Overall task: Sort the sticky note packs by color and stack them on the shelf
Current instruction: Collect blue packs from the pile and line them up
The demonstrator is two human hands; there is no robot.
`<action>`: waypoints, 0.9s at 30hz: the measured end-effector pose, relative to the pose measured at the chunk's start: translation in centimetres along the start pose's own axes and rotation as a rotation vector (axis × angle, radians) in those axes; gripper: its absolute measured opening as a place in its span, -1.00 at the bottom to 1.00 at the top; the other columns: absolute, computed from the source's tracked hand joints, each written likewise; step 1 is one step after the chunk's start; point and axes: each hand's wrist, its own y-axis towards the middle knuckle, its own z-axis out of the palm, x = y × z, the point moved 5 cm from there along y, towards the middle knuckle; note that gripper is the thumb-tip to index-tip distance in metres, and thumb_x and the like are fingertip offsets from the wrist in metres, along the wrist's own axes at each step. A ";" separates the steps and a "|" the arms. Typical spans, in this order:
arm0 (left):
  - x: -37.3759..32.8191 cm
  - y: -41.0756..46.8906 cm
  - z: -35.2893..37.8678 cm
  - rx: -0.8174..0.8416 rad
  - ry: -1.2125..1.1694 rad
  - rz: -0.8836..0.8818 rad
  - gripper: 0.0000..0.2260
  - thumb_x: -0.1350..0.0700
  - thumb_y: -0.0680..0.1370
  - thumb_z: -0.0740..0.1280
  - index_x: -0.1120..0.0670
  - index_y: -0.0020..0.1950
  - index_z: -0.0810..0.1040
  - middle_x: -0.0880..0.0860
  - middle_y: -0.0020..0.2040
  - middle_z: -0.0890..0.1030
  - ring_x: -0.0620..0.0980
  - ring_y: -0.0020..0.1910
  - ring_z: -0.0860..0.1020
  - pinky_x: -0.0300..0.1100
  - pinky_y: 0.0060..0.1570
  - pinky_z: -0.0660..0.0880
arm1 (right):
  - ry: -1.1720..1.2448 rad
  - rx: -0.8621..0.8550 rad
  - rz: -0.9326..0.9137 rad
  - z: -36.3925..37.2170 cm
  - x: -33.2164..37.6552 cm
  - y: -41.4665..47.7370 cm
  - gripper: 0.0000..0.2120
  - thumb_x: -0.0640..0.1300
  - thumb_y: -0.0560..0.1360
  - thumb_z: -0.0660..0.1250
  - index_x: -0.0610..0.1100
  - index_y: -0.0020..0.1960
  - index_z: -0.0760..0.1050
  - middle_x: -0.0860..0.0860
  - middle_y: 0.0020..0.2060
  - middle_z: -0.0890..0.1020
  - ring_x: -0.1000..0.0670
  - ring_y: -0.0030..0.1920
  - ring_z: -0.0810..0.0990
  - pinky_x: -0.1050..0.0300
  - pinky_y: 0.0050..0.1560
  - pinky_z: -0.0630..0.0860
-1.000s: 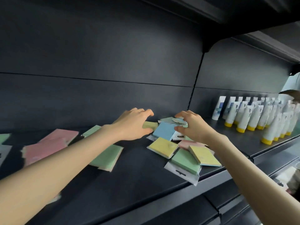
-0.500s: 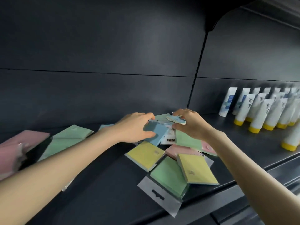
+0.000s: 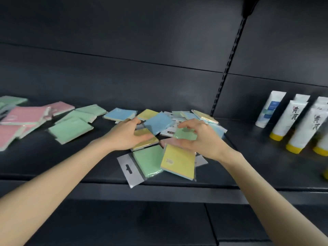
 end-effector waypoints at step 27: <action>2.2 3.5 -5.0 -0.459 -0.690 -0.074 -0.74 0.24 0.34 0.54 0.07 -0.05 0.58 0.04 -0.07 0.63 -0.01 -0.09 0.60 -0.20 -0.05 0.54 | 0.277 -0.067 -0.052 -0.4 0.4 7.9 -0.61 -0.12 0.41 0.47 -0.06 0.18 0.43 0.04 -0.04 0.59 0.01 0.04 0.56 0.17 0.00 0.47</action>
